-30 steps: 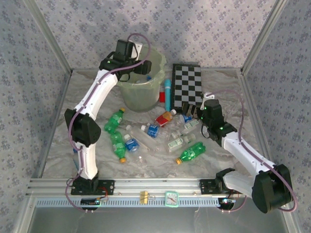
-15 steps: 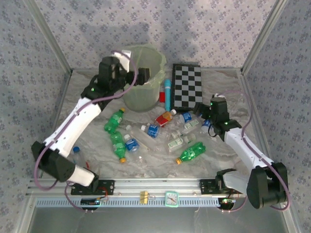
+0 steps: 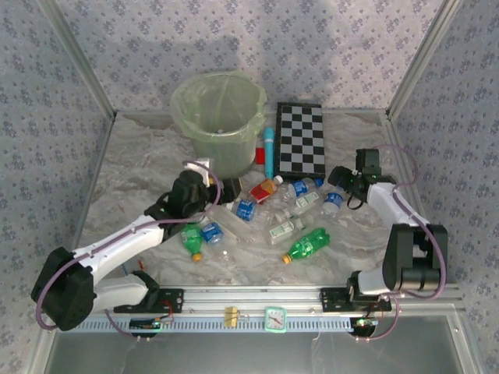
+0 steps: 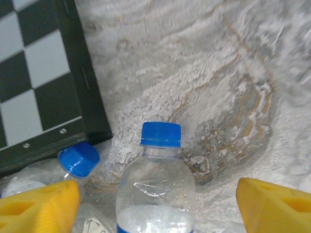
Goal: Put the plastic bottles in the bin
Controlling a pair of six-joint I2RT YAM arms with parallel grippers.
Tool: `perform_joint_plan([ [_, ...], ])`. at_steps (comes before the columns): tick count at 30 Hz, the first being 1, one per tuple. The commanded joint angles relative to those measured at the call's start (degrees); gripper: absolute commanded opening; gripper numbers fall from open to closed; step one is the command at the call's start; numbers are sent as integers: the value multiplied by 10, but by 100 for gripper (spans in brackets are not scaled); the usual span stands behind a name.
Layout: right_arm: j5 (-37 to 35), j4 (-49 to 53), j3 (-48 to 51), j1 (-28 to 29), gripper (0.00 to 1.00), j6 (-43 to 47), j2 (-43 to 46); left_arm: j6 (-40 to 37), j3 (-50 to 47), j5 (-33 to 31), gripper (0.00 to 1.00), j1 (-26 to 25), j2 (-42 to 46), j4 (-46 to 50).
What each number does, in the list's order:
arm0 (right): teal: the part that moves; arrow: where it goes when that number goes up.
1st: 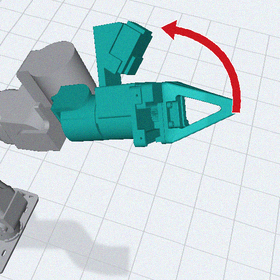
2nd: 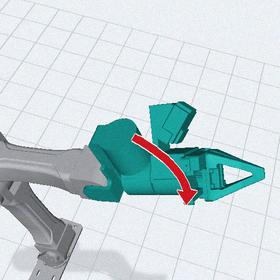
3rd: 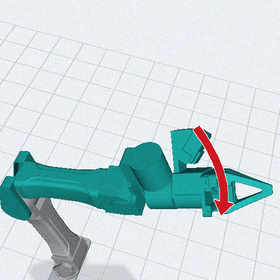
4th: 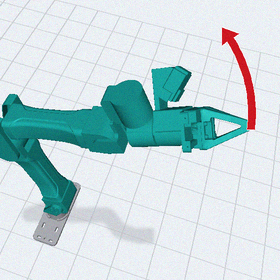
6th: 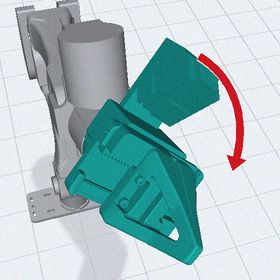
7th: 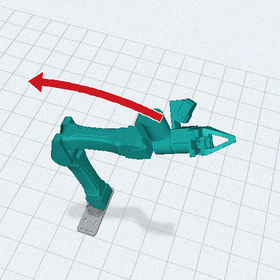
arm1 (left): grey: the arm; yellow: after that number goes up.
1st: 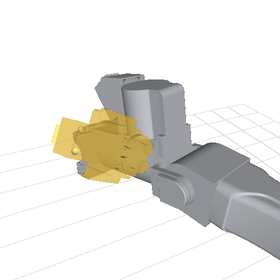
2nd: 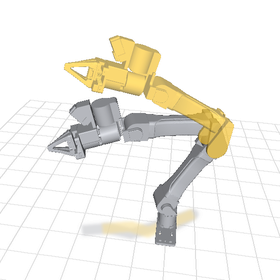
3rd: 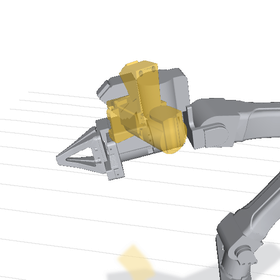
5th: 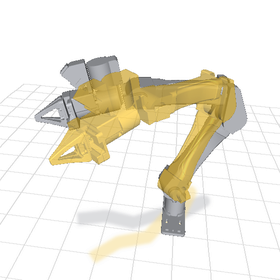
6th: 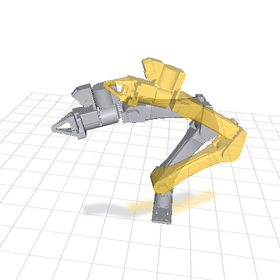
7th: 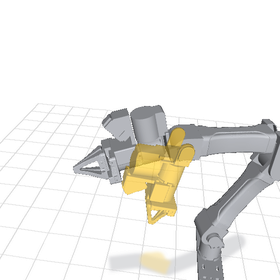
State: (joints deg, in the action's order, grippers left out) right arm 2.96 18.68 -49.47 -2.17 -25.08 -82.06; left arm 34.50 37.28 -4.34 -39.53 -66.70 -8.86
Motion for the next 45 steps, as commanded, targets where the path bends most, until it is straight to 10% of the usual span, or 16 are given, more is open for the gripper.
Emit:
perform_joint_plan([
  [1, 50, 18, -29, -5, 84, -12, -38, 24, -3, -39, 100, -9, 3, -67],
  [18, 46, -13, -24, -4, 76, -75, -129, 12, -10, -77, 100, -10, -35, -61],
  [32, 47, -28, -12, -5, 50, -67, -53, 7, -12, -78, 100, -10, -16, -61],
  [45, 101, -117, -62, 125, 47, -68, 78, -37, 50, 68, 100, -9, -40, -129],
])
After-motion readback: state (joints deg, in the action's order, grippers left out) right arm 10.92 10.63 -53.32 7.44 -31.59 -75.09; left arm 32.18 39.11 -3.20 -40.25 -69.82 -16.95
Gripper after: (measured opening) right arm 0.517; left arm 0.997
